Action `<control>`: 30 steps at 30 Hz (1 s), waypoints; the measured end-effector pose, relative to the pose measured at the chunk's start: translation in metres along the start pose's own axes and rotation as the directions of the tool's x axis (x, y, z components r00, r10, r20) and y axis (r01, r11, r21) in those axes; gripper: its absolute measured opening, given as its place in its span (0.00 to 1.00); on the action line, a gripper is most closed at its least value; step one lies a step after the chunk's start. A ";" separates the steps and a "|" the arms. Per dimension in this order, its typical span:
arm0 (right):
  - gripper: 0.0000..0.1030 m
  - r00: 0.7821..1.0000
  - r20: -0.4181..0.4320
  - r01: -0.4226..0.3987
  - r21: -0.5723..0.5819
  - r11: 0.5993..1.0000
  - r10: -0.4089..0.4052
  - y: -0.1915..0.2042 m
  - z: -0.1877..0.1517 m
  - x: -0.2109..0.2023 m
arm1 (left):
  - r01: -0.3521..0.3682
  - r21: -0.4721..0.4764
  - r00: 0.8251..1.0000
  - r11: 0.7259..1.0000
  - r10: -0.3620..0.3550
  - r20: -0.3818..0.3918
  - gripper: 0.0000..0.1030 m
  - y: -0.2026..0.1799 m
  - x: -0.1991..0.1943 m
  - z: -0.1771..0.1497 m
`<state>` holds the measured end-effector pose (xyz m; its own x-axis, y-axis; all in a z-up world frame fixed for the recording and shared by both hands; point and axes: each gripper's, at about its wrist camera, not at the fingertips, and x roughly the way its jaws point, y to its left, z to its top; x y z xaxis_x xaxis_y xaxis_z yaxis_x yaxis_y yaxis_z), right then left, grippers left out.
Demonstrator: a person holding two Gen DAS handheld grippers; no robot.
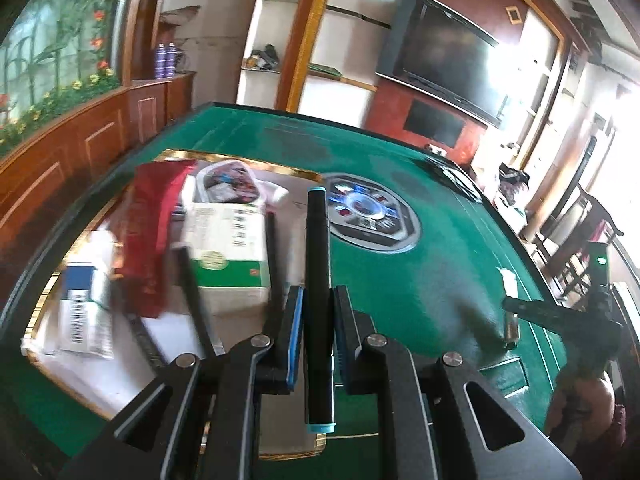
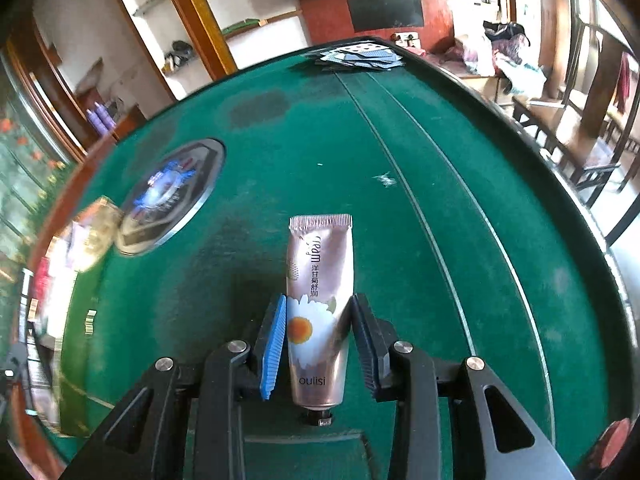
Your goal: Organize objects
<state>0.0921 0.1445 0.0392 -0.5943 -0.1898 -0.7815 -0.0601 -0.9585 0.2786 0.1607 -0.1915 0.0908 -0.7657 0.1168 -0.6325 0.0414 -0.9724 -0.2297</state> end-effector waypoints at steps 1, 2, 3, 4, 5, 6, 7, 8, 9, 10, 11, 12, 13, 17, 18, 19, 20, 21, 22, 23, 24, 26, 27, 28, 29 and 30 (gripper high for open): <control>0.34 1.000 0.016 -0.025 -0.008 1.000 0.025 0.007 -0.001 -0.006 | -0.011 -0.007 1.000 1.000 0.012 0.005 0.14 0.006 -0.004 0.000; 0.34 0.999 0.027 -0.040 -0.016 0.999 0.040 0.011 -0.001 -0.010 | -0.029 -0.018 0.999 0.999 0.029 0.013 0.14 0.014 -0.008 0.000; 0.34 0.997 0.039 -0.058 -0.025 0.998 0.059 0.016 -0.001 -0.014 | -0.046 -0.027 0.999 0.999 0.047 0.019 0.14 0.020 -0.012 0.000; 0.34 0.995 0.051 -0.083 -0.036 0.996 0.085 0.023 0.000 -0.018 | -0.066 -0.036 0.997 0.997 0.067 0.024 0.14 0.028 -0.015 0.002; 0.34 0.992 0.065 -0.101 -0.051 0.994 0.104 0.031 0.000 -0.023 | -0.090 -0.047 0.995 0.995 0.091 0.027 0.14 0.037 -0.018 0.001; 0.25 0.990 0.079 -0.116 -0.065 0.991 0.121 0.039 0.001 -0.027 | -0.105 -0.056 0.994 0.993 0.106 0.026 0.14 0.044 -0.019 0.000; 0.02 0.986 0.077 -0.141 -0.083 0.987 0.147 0.047 0.002 -0.030 | -0.125 -0.070 0.992 0.990 0.126 0.020 0.14 0.054 -0.020 -0.001; 0.02 0.981 0.085 -0.165 -0.091 0.982 0.173 0.054 0.002 -0.034 | -0.139 -0.080 0.990 0.987 0.141 0.014 0.14 0.062 -0.020 -0.003; 0.02 0.978 0.093 -0.175 -0.110 0.978 0.185 0.063 0.003 -0.039 | -0.151 -0.088 0.988 0.985 0.152 0.007 0.14 0.068 -0.019 -0.004; 0.02 0.976 0.097 -0.179 -0.140 0.974 0.193 0.076 0.003 -0.041 | -0.161 -0.097 0.987 0.982 0.162 -0.001 0.14 0.074 -0.017 -0.005; 0.02 0.975 0.093 -0.184 -0.160 0.970 0.200 0.084 0.003 -0.040 | -0.166 -0.113 0.986 0.980 0.166 -0.013 0.14 0.081 -0.014 -0.008; 0.02 0.976 0.083 -0.185 -0.182 0.966 0.203 0.093 0.003 -0.038 | -0.166 -0.123 0.986 0.978 0.165 -0.019 0.14 0.085 -0.013 -0.009; 0.02 0.980 0.056 -0.176 -0.219 0.960 0.192 0.104 0.003 -0.030 | -0.164 -0.133 0.986 0.977 0.162 -0.026 0.14 0.088 -0.010 -0.010; 0.07 0.998 -0.035 -0.069 -0.305 0.950 0.061 0.120 0.008 0.018 | -0.142 -0.128 0.990 0.982 0.141 -0.019 0.14 0.087 -0.011 -0.011; 0.10 0.998 -0.057 -0.050 -0.304 0.951 0.034 0.119 0.011 0.030 | -0.132 -0.124 0.991 0.983 0.131 -0.016 0.14 0.085 -0.011 -0.009; 0.14 0.996 -0.081 -0.052 -0.292 0.955 0.029 0.117 0.016 0.043 | -0.124 -0.122 0.992 0.985 0.123 -0.013 0.14 0.085 -0.012 -0.008; 0.19 0.995 -0.097 -0.060 -0.276 0.959 0.035 0.113 0.022 0.052 | -0.116 -0.114 0.993 0.987 0.116 -0.008 0.14 0.084 -0.013 -0.007; 0.20 0.993 -0.112 -0.071 -0.254 0.965 0.044 0.111 0.028 0.061 | -0.114 -0.108 0.993 0.988 0.114 -0.004 0.14 0.082 -0.013 -0.007; 0.24 0.992 -0.112 -0.087 -0.235 0.968 0.062 0.112 0.036 0.068 | -0.112 -0.105 0.994 0.988 0.112 -0.002 0.14 0.081 -0.013 -0.006; 0.32 0.991 -0.117 -0.095 -0.233 0.968 0.069 0.115 0.040 0.073 | -0.105 -0.107 0.994 0.989 0.105 -0.002 0.14 0.082 -0.012 -0.005; 0.38 0.988 -0.136 -0.101 -0.238 0.966 0.070 0.121 0.045 0.082 | -0.098 -0.112 0.995 0.989 0.098 -0.004 0.14 0.083 -0.012 -0.005; 0.51 0.985 -0.167 -0.089 -0.265 0.960 0.045 0.130 0.047 0.094 | -0.086 -0.119 0.996 0.989 0.087 -0.005 0.14 0.086 -0.012 -0.006; 0.51 0.983 -0.182 -0.050 -0.320 0.946 -0.010 0.141 0.044 0.106 | -0.085 -0.122 0.996 0.989 0.085 -0.004 0.14 0.087 -0.012 -0.006; 0.53 0.990 -0.131 -0.005 -0.392 0.920 -0.050 0.152 0.039 0.106 | -0.084 -0.123 0.996 0.989 0.084 -0.004 0.14 0.088 -0.012 -0.007; 0.53 0.989 -0.115 0.030 -0.441 0.897 -0.090 0.160 0.033 0.108 | -0.083 -0.126 0.997 0.989 0.083 -0.004 0.14 0.090 -0.011 -0.007; 0.52 0.990 -0.061 0.085 -0.483 0.871 -0.131 0.168 0.025 0.104 | -0.086 -0.127 0.996 0.988 0.086 -0.003 0.14 0.091 -0.010 -0.007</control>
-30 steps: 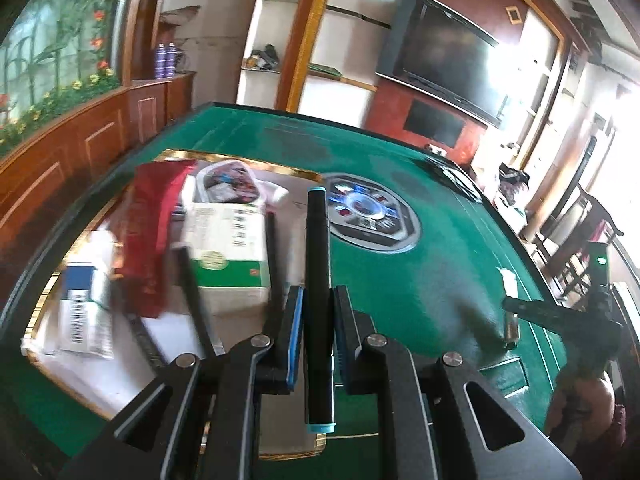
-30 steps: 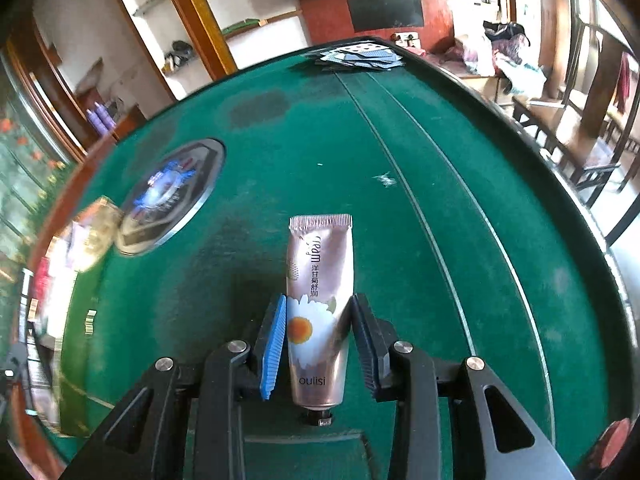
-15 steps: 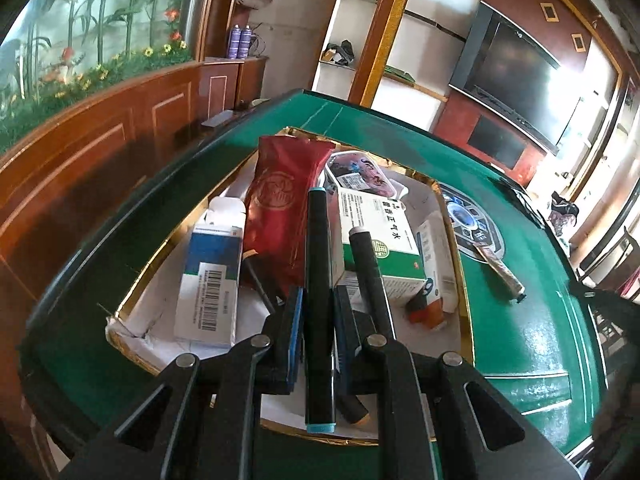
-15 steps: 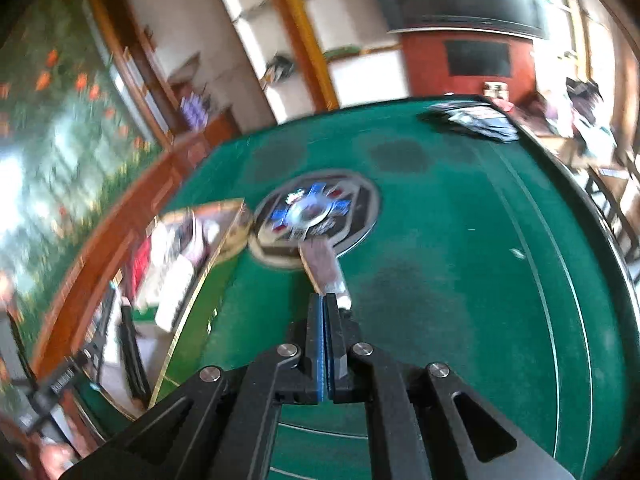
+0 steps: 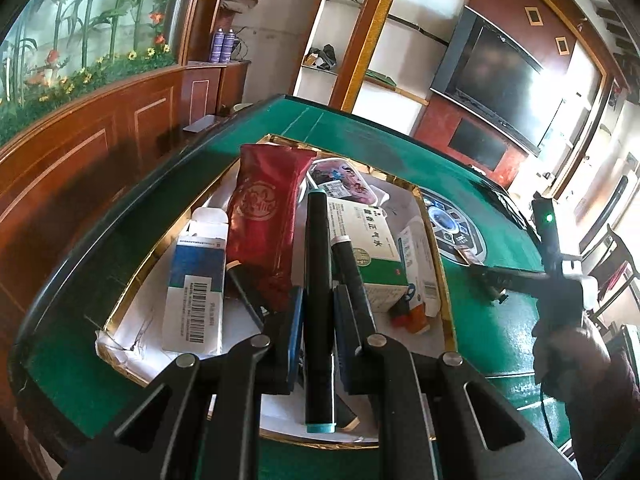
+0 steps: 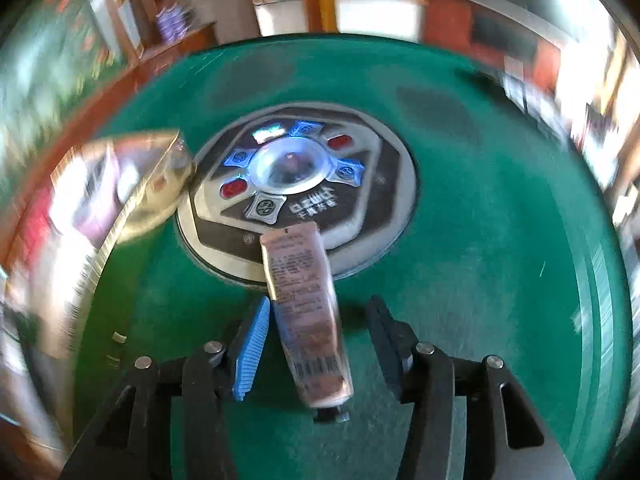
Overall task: Organize objects
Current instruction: 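Lower the teal-cap marker into the tray and open the left tool while the right tool holds the tube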
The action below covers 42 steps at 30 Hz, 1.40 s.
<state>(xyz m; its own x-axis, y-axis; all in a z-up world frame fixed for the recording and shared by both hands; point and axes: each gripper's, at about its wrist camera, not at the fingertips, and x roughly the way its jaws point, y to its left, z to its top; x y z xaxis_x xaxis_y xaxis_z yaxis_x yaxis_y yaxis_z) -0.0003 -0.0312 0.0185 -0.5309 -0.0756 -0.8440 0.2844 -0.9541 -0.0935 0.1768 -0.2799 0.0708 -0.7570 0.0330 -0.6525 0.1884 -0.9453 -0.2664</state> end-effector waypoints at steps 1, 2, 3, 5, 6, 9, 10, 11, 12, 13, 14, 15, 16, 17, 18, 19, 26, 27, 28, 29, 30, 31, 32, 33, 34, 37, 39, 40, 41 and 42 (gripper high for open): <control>0.45 1.000 0.002 -0.001 -0.005 1.000 0.001 0.004 -0.002 -0.002 | -0.004 -0.001 1.000 1.000 0.004 0.001 0.14 0.001 0.001 0.000; 0.33 1.000 -0.001 -0.008 -0.002 1.000 0.008 0.005 -0.002 -0.003 | -0.006 -0.006 1.000 1.000 0.006 -0.001 0.14 0.003 0.003 0.000; 0.33 1.000 -0.005 -0.002 0.003 1.000 0.002 0.006 -0.003 -0.004 | -0.005 -0.009 1.000 1.000 0.005 -0.005 0.14 0.003 0.004 0.001; 0.33 1.000 0.004 -0.012 0.030 0.999 0.011 0.004 -0.007 -0.005 | -0.007 -0.010 1.000 1.000 0.007 -0.008 0.14 0.006 0.005 0.000; 0.33 1.000 0.006 -0.023 0.048 0.999 0.023 0.001 -0.008 -0.006 | -0.010 -0.009 1.000 1.000 0.010 -0.009 0.14 0.006 0.005 0.000; 0.33 0.996 0.019 -0.087 0.117 0.989 0.085 -0.011 -0.016 -0.011 | -0.017 -0.008 1.000 1.000 0.017 -0.008 0.14 0.007 0.004 0.000; 0.33 0.993 0.027 -0.114 0.139 0.984 0.111 -0.015 -0.018 -0.015 | -0.021 -0.009 1.000 1.000 0.021 -0.007 0.14 0.007 0.004 0.000; 0.33 0.990 0.037 -0.138 0.154 0.978 0.134 -0.017 -0.020 -0.019 | -0.027 -0.007 1.000 1.000 0.027 -0.006 0.14 0.008 0.003 -0.001; 0.33 0.987 0.047 -0.160 0.168 0.973 0.155 -0.016 -0.016 -0.022 | -0.033 -0.005 0.999 0.999 0.032 -0.007 0.14 0.008 0.003 -0.001; 0.33 0.981 0.063 -0.193 0.184 0.964 0.184 -0.017 -0.016 -0.028 | -0.038 -0.003 0.999 0.999 0.037 -0.009 0.14 0.009 0.003 -0.002; 0.32 0.975 0.080 -0.219 0.193 0.956 0.207 -0.017 -0.017 -0.037 | -0.045 0.000 0.999 0.999 0.045 -0.011 0.14 0.009 0.002 -0.002; 0.25 0.968 0.097 -0.247 0.195 0.949 0.232 -0.017 -0.018 -0.045 | -0.051 0.001 0.999 0.999 0.051 -0.014 0.14 0.009 0.002 -0.003; 0.02 0.959 0.109 -0.278 0.188 0.942 0.262 -0.014 -0.017 -0.057 | -0.058 0.003 0.998 0.998 0.058 -0.017 0.14 0.010 0.003 -0.003; 0.02 0.949 0.128 -0.308 0.184 0.934 0.288 -0.011 -0.016 -0.066 | -0.066 0.005 0.998 0.998 0.066 -0.023 0.14 0.011 0.004 -0.004; 0.02 0.942 0.143 -0.327 0.172 0.929 0.305 -0.007 -0.016 -0.075 | -0.072 0.002 0.997 0.997 0.072 -0.030 0.14 0.011 0.005 -0.005; 0.02 0.936 0.163 -0.336 0.145 0.931 0.312 0.001 -0.016 -0.087 | -0.074 0.001 0.997 0.997 0.074 -0.033 0.14 0.013 0.006 -0.005; 0.17 0.984 0.104 -0.146 -0.002 0.989 0.146 0.028 -0.011 -0.070 | -0.052 -0.007 0.998 0.999 0.052 -0.032 0.14 0.013 0.004 -0.008; 0.26 0.991 0.075 -0.115 -0.006 0.993 0.115 0.026 -0.012 -0.059 | -0.052 -0.002 0.998 0.999 0.052 -0.026 0.14 0.013 0.002 -0.008; 0.47 0.994 0.035 -0.103 -0.012 0.995 0.103 0.023 -0.014 -0.042 | -0.053 0.003 0.998 0.999 0.053 -0.024 0.14 0.012 0.001 -0.008; 0.53 0.995 0.016 -0.101 -0.012 0.995 0.101 0.021 -0.014 -0.034 | -0.050 0.006 0.998 0.999 0.051 -0.022 0.14 0.011 0.001 -0.007; 0.53 0.994 -0.012 -0.105 -0.012 0.994 0.104 0.021 -0.015 -0.022 | -0.042 0.010 0.999 0.999 0.042 -0.021 0.14 0.010 0.001 -0.008; 0.53 0.992 -0.027 -0.126 -0.009 0.992 0.125 0.020 -0.015 -0.014 | -0.037 0.013 0.999 0.999 0.038 -0.020 0.14 0.010 0.002 -0.008; 0.56 0.990 -0.023 -0.136 -0.010 0.991 0.136 0.021 -0.016 -0.010 | -0.040 0.019 0.999 0.999 0.040 -0.017 0.14 0.009 0.003 -0.009; 0.56 0.992 0.012 -0.127 -0.025 0.992 0.127 0.023 -0.016 -0.009 | -0.039 0.021 0.999 0.999 0.040 -0.017 0.14 0.008 0.004 -0.009; 0.54 0.992 0.026 -0.121 -0.022 0.992 0.121 0.024 -0.015 -0.008 | -0.036 0.021 0.999 0.999 0.036 -0.017 0.14 0.009 0.005 -0.010; 0.31 0.996 0.010 -0.087 -0.011 0.996 0.087 0.026 -0.011 -0.008 | -0.032 0.019 0.999 0.999 0.032 -0.017 0.13 0.009 0.007 -0.010; 0.31 0.996 0.009 -0.089 -0.006 0.996 0.089 0.027 -0.012 -0.010 | -0.027 0.014 1.000 1.000 0.027 -0.013 0.12 0.011 0.007 -0.009; 0.31 0.994 0.007 -0.106 0.020 0.994 0.106 0.022 -0.014 -0.011 | -0.027 0.012 1.000 1.000 0.028 -0.011 0.12 0.012 0.007 -0.009; 0.31 0.992 0.006 -0.125 0.042 0.991 0.125 0.020 -0.015 -0.014 | -0.027 0.009 1.000 1.000 0.027 -0.010 0.12 0.013 0.006 -0.009; 0.31 0.989 0.005 -0.150 0.066 0.987 0.150 0.016 -0.015 -0.013 | -0.024 0.004 1.000 1.000 0.024 -0.009 0.12 0.014 0.006 -0.008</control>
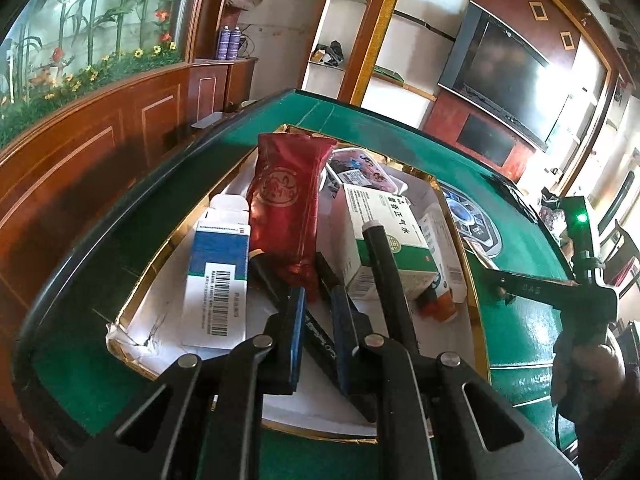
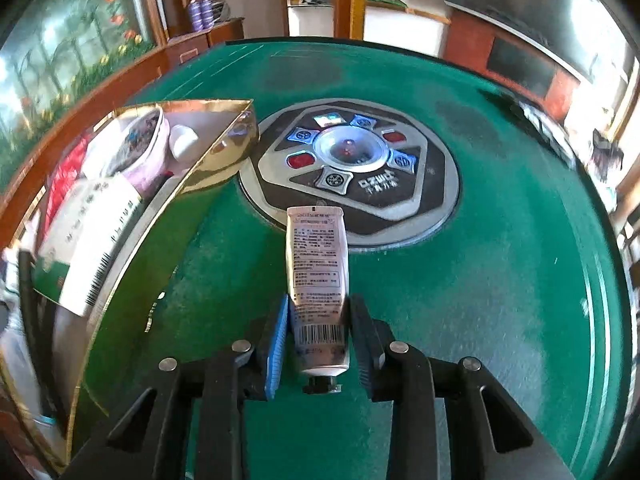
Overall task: Organize objects
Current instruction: 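Lower the teal-cap marker into the tray and open the left tool while the right tool holds the tube, then carry the hand cream tube over the tray with the right tool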
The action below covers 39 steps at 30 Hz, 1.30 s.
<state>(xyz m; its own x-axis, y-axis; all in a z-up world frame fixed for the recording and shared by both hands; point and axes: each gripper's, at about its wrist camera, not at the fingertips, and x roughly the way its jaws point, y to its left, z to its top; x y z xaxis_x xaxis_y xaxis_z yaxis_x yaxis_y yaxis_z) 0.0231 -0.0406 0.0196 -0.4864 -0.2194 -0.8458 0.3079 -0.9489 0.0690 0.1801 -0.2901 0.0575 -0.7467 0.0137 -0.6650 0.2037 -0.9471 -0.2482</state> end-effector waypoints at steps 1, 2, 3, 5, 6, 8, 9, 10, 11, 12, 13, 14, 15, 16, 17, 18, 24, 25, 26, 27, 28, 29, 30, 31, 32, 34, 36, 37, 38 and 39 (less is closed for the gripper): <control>0.31 1.000 0.001 -0.030 0.030 0.999 0.030 -0.005 -0.002 -0.003 | 0.002 -0.002 1.000 1.000 -0.002 0.002 0.12 0.001 -0.001 0.000; 0.31 0.999 0.006 -0.039 0.044 0.998 0.039 -0.007 -0.004 -0.007 | 0.004 -0.002 1.000 1.000 -0.004 0.006 0.12 0.001 -0.002 0.000; 0.31 0.999 0.012 -0.050 0.058 0.997 0.050 -0.008 -0.006 -0.010 | 0.006 -0.004 1.000 1.000 -0.006 0.012 0.12 0.001 -0.003 0.000; 0.31 0.995 0.032 -0.094 0.088 0.992 0.092 -0.012 -0.008 -0.018 | 0.006 -0.004 1.000 1.000 -0.006 0.019 0.12 0.001 -0.006 0.000; 0.31 0.993 0.048 -0.109 0.096 0.989 0.105 -0.013 -0.009 -0.025 | 0.005 -0.004 1.000 1.000 -0.005 0.020 0.12 0.001 -0.007 0.000; 0.31 0.988 0.078 -0.140 0.103 0.985 0.133 -0.013 -0.011 -0.035 | 0.005 -0.007 1.000 1.000 -0.004 0.024 0.12 0.001 -0.008 0.000; 0.31 0.984 0.102 -0.159 0.105 0.982 0.149 -0.012 -0.011 -0.044 | 0.004 -0.007 1.000 1.000 -0.004 0.026 0.12 0.000 -0.009 0.000; 0.31 0.979 0.124 -0.174 0.102 0.979 0.161 -0.010 -0.010 -0.051 | 0.002 -0.005 1.000 1.000 -0.002 0.029 0.12 0.000 -0.010 -0.001; 0.10 0.975 0.139 -0.189 0.095 0.977 0.175 -0.007 -0.010 -0.057 | 0.001 -0.004 1.000 1.000 0.000 0.030 0.12 -0.001 -0.010 -0.001; 0.02 0.972 0.146 -0.199 0.087 0.976 0.185 -0.003 -0.008 -0.063 | 0.000 -0.005 0.999 1.000 0.000 0.032 0.12 -0.001 -0.011 -0.001; 0.02 0.962 0.171 -0.227 0.077 0.971 0.211 0.003 -0.007 -0.073 | 0.001 -0.005 0.999 1.000 0.000 0.034 0.12 -0.001 -0.012 -0.001; 0.02 0.958 0.182 -0.235 0.068 0.970 0.219 0.007 -0.005 -0.079 | -0.001 -0.006 0.999 1.000 0.001 0.038 0.12 -0.001 -0.014 -0.001; 0.02 0.950 0.201 -0.252 0.050 0.966 0.238 0.015 -0.003 -0.088 | 0.000 -0.007 0.999 1.000 0.001 0.042 0.12 -0.001 -0.015 -0.002; 0.02 0.938 0.217 -0.281 0.015 0.960 0.271 0.026 -0.002 -0.100 | 0.002 -0.010 0.999 1.000 -0.001 0.046 0.12 -0.001 -0.016 -0.002; 0.02 0.934 0.226 -0.284 -0.006 0.959 0.278 0.034 -0.001 -0.108 | 0.002 -0.013 0.999 1.000 -0.002 0.046 0.12 0.000 -0.016 -0.001; 0.02 0.935 0.233 -0.271 -0.018 0.962 0.268 0.041 0.000 -0.114 | 0.005 -0.015 0.999 1.000 -0.004 0.046 0.12 0.000 -0.016 -0.001; 0.50 0.996 0.090 -0.027 0.062 0.998 0.021 0.021 0.027 -0.048 | 0.046 -0.018 0.998 0.999 -0.045 0.044 0.12 -0.001 -0.014 -0.001; 0.50 0.998 0.055 -0.009 0.079 0.997 0.005 0.012 0.032 -0.029 | 0.048 -0.016 0.998 0.999 -0.047 0.044 0.12 -0.001 -0.014 -0.002; 0.50 0.999 0.035 -0.003 0.086 0.996 0.000 0.008 0.035 -0.018 | 0.048 -0.012 0.998 0.999 -0.047 0.044 0.12 -0.001 -0.014 -0.002; 0.50 1.000 0.015 0.013 0.087 0.996 -0.015 0.006 0.039 -0.008 | 0.048 -0.008 0.998 0.999 -0.048 0.043 0.12 -0.001 -0.013 -0.002; 0.50 0.999 -0.012 0.042 0.084 0.996 -0.041 0.006 0.043 0.006 | 0.053 -0.005 0.998 0.999 -0.052 0.043 0.12 -0.001 -0.013 -0.002; 0.50 0.998 -0.027 0.058 0.078 0.995 -0.056 0.008 0.045 0.014 | 0.055 -0.002 0.997 0.998 -0.055 0.044 0.12 -0.001 -0.013 -0.003; 0.51 0.997 -0.033 0.067 0.072 0.995 -0.065 0.009 0.047 0.020 | 0.058 0.003 0.997 0.998 -0.058 0.047 0.12 -0.001 -0.012 -0.002; 0.51 0.992 -0.050 0.118 0.054 0.992 -0.115 0.014 0.049 0.030 | 0.058 0.008 0.997 0.998 -0.058 0.048 0.12 -0.001 -0.012 -0.003; 0.51 0.990 -0.046 0.133 0.044 0.990 -0.131 0.016 0.047 0.033 | 0.061 0.014 0.997 0.998 -0.062 0.049 0.13 -0.001 -0.012 -0.003; 0.46 0.990 -0.024 0.139 0.023 0.990 -0.138 0.023 0.046 0.032 | 0.069 0.023 0.996 0.997 -0.070 0.052 0.14 -0.001 -0.012 -0.003; 0.33 0.988 -0.031 0.150 0.008 0.989 -0.150 0.030 0.045 0.031 | 0.067 0.026 0.996 0.997 -0.069 0.065 0.15 0.001 -0.013 -0.002; 0.33 0.988 -0.022 0.153 0.002 0.988 -0.153 0.033 0.043 0.029 | 0.070 0.024 0.995 0.997 -0.072 0.069 0.16 0.003 -0.013 -0.002; 0.32 0.990 -0.017 0.141 0.008 0.990 -0.141 0.033 0.041 0.028 | 0.078 0.015 0.994 0.997 -0.078 0.075 0.16 0.005 -0.014 -0.001; 0.32 0.992 -0.013 0.128 0.019 0.992 -0.128 0.031 0.039 0.027 | 0.078 0.009 0.994 0.997 -0.078 0.079 0.17 0.006 -0.014 -0.001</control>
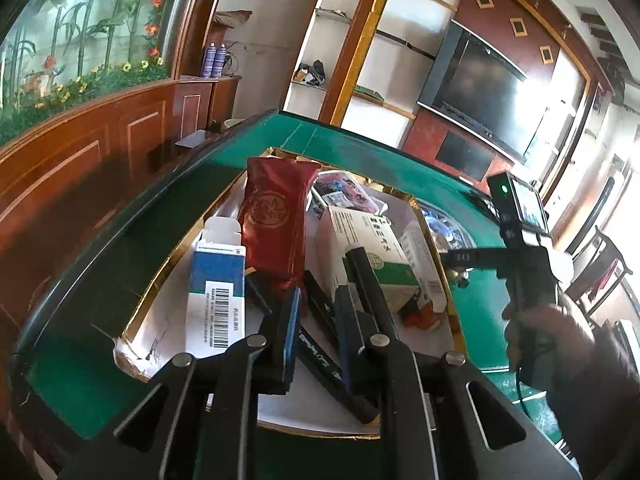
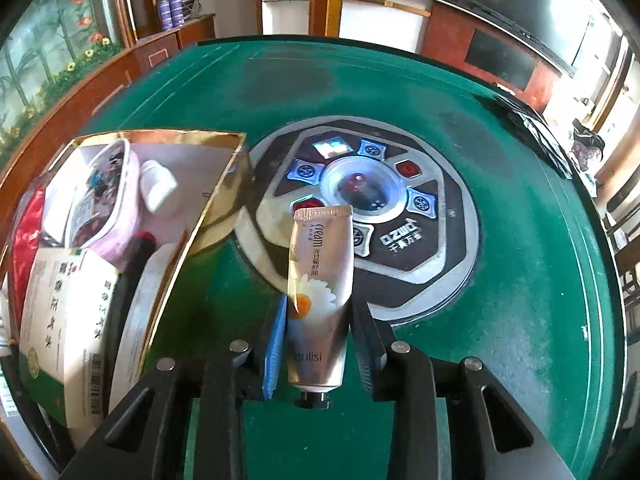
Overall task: Organize objects
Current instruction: 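Carry the hand cream tube over the tray with the right tool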
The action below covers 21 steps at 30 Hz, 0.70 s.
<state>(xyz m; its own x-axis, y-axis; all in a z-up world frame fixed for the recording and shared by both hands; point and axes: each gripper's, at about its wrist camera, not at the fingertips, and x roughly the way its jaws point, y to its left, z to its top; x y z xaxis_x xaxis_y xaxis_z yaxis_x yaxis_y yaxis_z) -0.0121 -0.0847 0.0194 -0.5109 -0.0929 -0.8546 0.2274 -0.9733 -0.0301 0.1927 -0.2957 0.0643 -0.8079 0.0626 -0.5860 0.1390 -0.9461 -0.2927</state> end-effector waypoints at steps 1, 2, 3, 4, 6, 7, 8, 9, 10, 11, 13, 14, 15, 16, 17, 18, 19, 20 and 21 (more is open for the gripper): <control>0.32 1.000 0.003 -0.027 0.021 0.999 0.027 -0.004 -0.002 -0.002 | -0.001 -0.005 1.000 1.000 0.001 0.002 0.17 0.001 0.000 0.000; 0.32 0.999 0.008 -0.048 0.038 0.998 0.048 -0.008 -0.004 -0.002 | -0.004 -0.008 1.000 1.000 0.004 0.003 0.17 0.003 0.000 0.000; 0.33 0.998 0.014 -0.064 0.055 0.996 0.063 -0.010 -0.005 -0.005 | -0.009 -0.014 1.000 1.000 0.009 0.005 0.17 0.004 0.000 -0.001; 0.33 0.996 0.027 -0.091 0.077 0.993 0.089 -0.016 -0.008 -0.010 | -0.012 -0.017 1.000 1.000 0.012 0.006 0.17 0.006 0.000 -0.001; 0.33 0.991 0.052 -0.126 0.100 0.987 0.121 -0.022 -0.012 -0.019 | -0.020 -0.029 1.000 0.999 0.020 0.005 0.17 0.009 0.000 -0.001; 0.33 0.987 0.074 -0.147 0.113 0.983 0.140 -0.026 -0.013 -0.026 | -0.024 -0.033 1.000 0.999 0.025 0.003 0.18 0.009 0.000 -0.002; 0.33 0.984 0.090 -0.166 0.120 0.979 0.156 -0.029 -0.015 -0.032 | -0.028 -0.034 1.000 0.999 0.028 0.000 0.18 0.009 -0.001 -0.001; 0.33 0.977 0.112 -0.193 0.127 0.973 0.179 -0.030 -0.017 -0.040 | -0.030 -0.035 1.000 0.999 0.030 -0.001 0.18 0.010 -0.001 -0.002; 0.33 0.972 0.132 -0.213 0.131 0.968 0.195 -0.031 -0.018 -0.047 | -0.032 -0.036 0.999 0.999 0.032 -0.002 0.18 0.009 -0.002 -0.002; 0.33 0.966 0.150 -0.230 0.132 0.964 0.210 -0.032 -0.018 -0.054 | -0.035 -0.036 0.999 0.999 0.035 0.000 0.18 0.008 -0.002 -0.003; 0.08 0.951 0.190 -0.271 0.123 0.955 0.245 -0.033 -0.018 -0.069 | -0.043 -0.033 0.999 0.999 0.043 0.007 0.18 0.005 -0.005 -0.004; 0.02 0.944 0.206 -0.284 0.117 0.952 0.256 -0.031 -0.019 -0.077 | -0.046 -0.032 0.999 0.998 0.046 0.009 0.18 0.005 -0.006 -0.004; 0.02 0.936 0.235 -0.293 0.099 0.951 0.263 -0.027 -0.019 -0.089 | -0.049 -0.030 0.999 0.998 0.049 0.010 0.18 0.004 -0.007 -0.004; 0.02 0.929 0.254 -0.298 0.085 0.951 0.269 -0.023 -0.019 -0.098 | -0.052 -0.030 0.999 0.998 0.052 0.011 0.18 0.003 -0.008 -0.005; 0.02 0.921 0.265 -0.313 0.072 0.947 0.284 -0.021 -0.019 -0.106 | -0.053 -0.029 0.998 0.998 0.054 0.012 0.18 0.003 -0.009 -0.005; 0.02 0.913 0.273 -0.330 0.057 0.942 0.303 -0.018 -0.019 -0.112 | -0.052 -0.028 0.999 0.998 0.053 0.013 0.18 0.004 -0.010 -0.006; 0.02 0.910 0.279 -0.329 0.036 0.943 0.307 -0.016 -0.017 -0.118 | -0.050 -0.029 0.999 0.998 0.051 0.016 0.18 0.003 -0.012 -0.006; 0.02 0.913 0.275 -0.322 0.033 0.946 0.301 -0.014 -0.015 -0.119 | -0.049 -0.030 0.999 0.998 0.050 0.019 0.18 0.003 -0.013 -0.005; 0.03 0.918 0.259 -0.320 0.041 0.947 0.299 -0.015 -0.013 -0.114 | -0.044 -0.031 0.999 0.999 0.045 0.022 0.21 0.002 -0.013 -0.005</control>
<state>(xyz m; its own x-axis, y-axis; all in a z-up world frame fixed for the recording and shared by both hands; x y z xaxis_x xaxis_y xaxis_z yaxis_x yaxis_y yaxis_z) 0.0532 -0.0571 0.1107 -0.6163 -0.4306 -0.6593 0.3442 -0.9004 0.2662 0.2066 -0.2972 0.0675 -0.8132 0.0129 -0.5818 0.1925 -0.9375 -0.2898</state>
